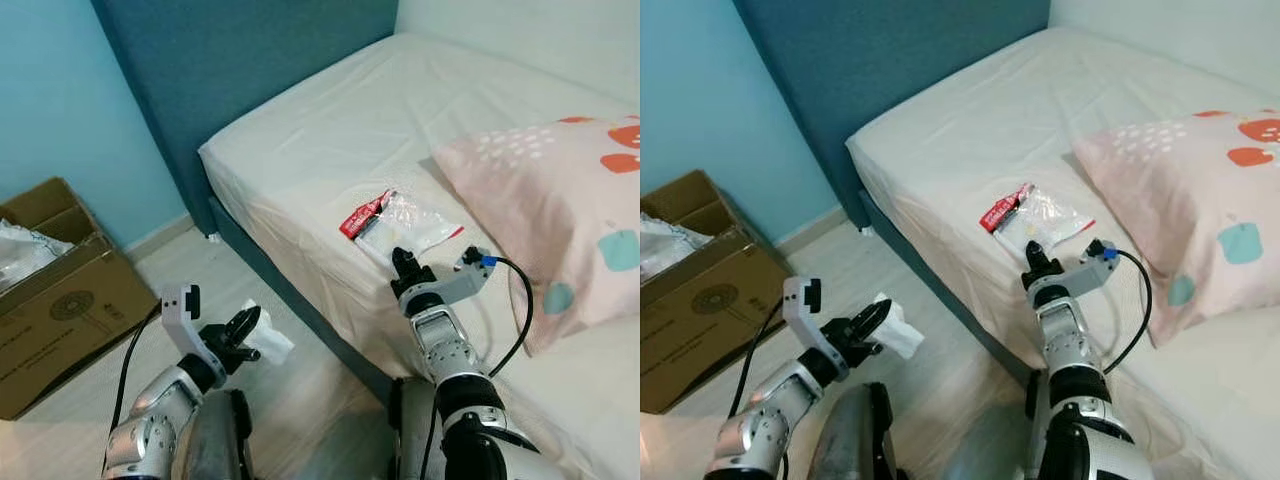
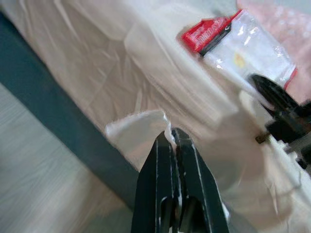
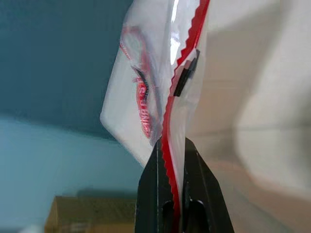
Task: Clean up the room
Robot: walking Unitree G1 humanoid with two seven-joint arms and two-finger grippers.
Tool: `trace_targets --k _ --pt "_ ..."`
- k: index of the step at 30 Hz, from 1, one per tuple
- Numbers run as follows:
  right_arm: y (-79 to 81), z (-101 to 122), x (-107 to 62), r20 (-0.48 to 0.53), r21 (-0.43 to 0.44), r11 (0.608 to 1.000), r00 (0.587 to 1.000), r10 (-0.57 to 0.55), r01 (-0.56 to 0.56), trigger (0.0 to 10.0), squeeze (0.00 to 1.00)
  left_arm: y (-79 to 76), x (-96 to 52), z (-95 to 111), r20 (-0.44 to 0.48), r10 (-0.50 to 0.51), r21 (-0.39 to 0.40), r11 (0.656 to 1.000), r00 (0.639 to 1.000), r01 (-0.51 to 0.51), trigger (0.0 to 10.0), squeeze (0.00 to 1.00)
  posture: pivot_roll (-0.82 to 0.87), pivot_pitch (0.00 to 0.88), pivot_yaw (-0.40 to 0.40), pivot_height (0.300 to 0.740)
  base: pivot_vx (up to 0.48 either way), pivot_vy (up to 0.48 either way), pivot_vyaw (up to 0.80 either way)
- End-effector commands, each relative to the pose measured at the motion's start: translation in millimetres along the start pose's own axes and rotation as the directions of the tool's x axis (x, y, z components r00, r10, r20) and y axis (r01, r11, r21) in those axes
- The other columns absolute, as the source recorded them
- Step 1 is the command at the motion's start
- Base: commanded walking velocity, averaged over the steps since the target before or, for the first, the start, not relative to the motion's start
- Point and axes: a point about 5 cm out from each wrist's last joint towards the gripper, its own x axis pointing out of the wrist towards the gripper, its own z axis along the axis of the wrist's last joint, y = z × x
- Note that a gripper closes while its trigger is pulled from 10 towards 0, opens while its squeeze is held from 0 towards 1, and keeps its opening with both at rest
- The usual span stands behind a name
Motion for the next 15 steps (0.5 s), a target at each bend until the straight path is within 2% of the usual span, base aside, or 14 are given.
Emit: trace_targets --k 1,2,3,5,8,13,15 --pt "23.3 12.8 4.7 -0.004 -0.077 0.982 0.985 0.171 -0.171 0.0 0.00 3.3 9.1 0.1 0.031 0.022 -0.010 1.000 0.999 -0.022 10.0 0.00 0.11 0.154 -0.020 0.523 0.000 0.000 0.00" --pt "23.3 12.8 4.7 -0.004 -0.077 0.982 0.985 0.171 -0.171 0.0 0.00 3.3 9.1 0.1 0.031 0.022 -0.010 1.000 0.999 -0.022 10.0 0.00 0.11 0.154 -0.020 0.523 0.000 0.000 0.00" --pt "32.2 11.3 2.9 -0.026 -0.088 0.965 0.969 0.245 -0.246 0.0 0.00 4.3 16.6 4.2 0.053 0.030 -0.009 1.000 0.998 -0.030 10.0 0.00 0.10 0.130 -0.026 0.528 0.000 0.000 0.00" --pt "38.6 9.0 0.9 -0.046 -0.097 0.946 0.951 0.305 -0.308 0.0 0.00 5.4 23.7 8.0 0.072 0.041 -0.009 0.999 0.997 -0.040 10.0 0.00 0.10 0.122 -0.027 0.538 0.000 0.000 0.00" --pt "34.2 -3.9 -4.4 -0.100 -0.126 0.934 0.941 0.323 -0.334 0.0 0.00 10.2 32.8 10.4 0.090 0.080 -0.007 0.997 0.993 -0.079 10.0 0.00 0.08 0.050 -0.039 0.552 0.000 0.000 0.00" --pt "26.9 -19.4 -11.9 -0.158 -0.152 0.931 0.937 0.310 -0.333 0.0 0.00 17.9 36.1 4.0 0.071 0.146 -0.001 0.989 0.987 -0.146 10.0 0.00 0.06 0.022 -0.042 0.571 0.000 0.000 0.00" --pt "17.0 -33.3 -21.9 -0.213 -0.176 0.933 0.937 0.276 -0.315 0.0 0.00 31.6 28.9 -17.4 -0.017 0.251 0.016 0.968 0.968 -0.250 10.0 0.00 0.06 0.000 -0.047 0.586 0.000 0.000 0.00"
